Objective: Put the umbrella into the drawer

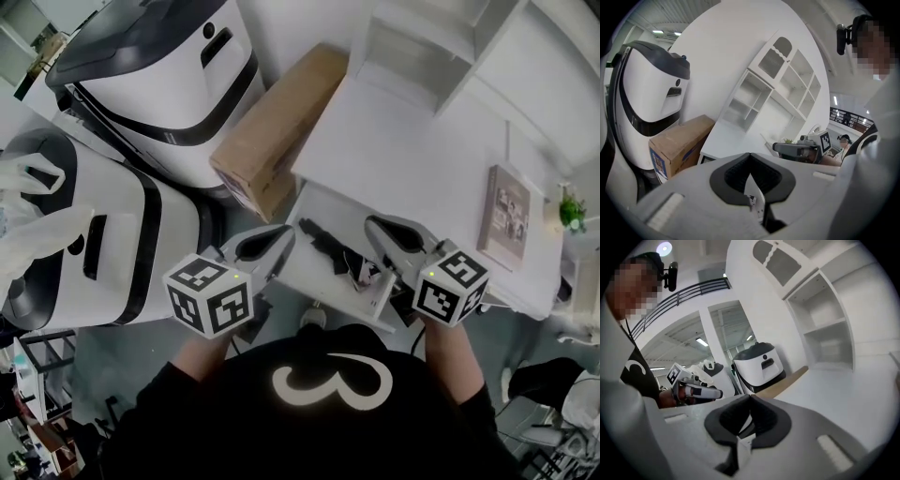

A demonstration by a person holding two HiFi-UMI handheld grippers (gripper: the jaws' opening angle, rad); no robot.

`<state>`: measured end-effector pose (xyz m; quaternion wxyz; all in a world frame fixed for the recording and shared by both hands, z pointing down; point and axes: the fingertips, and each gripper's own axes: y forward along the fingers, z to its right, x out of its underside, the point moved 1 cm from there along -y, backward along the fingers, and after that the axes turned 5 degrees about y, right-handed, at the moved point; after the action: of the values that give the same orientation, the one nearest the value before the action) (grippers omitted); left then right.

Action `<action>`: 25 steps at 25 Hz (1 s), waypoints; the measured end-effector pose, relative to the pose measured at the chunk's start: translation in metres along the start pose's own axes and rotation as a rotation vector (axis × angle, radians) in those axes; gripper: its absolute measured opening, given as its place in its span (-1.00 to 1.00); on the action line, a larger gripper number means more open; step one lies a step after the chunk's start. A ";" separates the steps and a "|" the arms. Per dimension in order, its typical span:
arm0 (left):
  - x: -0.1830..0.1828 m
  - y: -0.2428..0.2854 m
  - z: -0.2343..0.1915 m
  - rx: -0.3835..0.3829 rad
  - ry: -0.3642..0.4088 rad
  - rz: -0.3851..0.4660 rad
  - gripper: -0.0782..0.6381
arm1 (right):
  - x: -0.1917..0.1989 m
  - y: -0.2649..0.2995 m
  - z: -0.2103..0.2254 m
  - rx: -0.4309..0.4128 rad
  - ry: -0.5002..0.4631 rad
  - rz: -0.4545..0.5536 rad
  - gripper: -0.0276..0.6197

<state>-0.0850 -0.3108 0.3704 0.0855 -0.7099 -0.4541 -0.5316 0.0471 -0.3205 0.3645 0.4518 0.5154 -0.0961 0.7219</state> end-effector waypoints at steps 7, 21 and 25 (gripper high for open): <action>-0.022 -0.003 0.020 0.008 0.071 0.046 -0.76 | -0.011 -0.014 -0.016 -0.017 -0.025 0.099 -0.91; -0.020 0.008 0.033 0.022 0.110 0.032 -0.76 | -0.003 -0.024 -0.017 -0.005 -0.034 0.102 -0.91; -0.016 0.012 0.034 0.025 0.117 0.026 -0.76 | 0.001 -0.026 -0.015 0.004 -0.028 0.098 -0.91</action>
<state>-0.0537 -0.3062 0.3467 0.1279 -0.6823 -0.4456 -0.5652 0.0567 -0.2963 0.3507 0.4135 0.5209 -0.1262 0.7360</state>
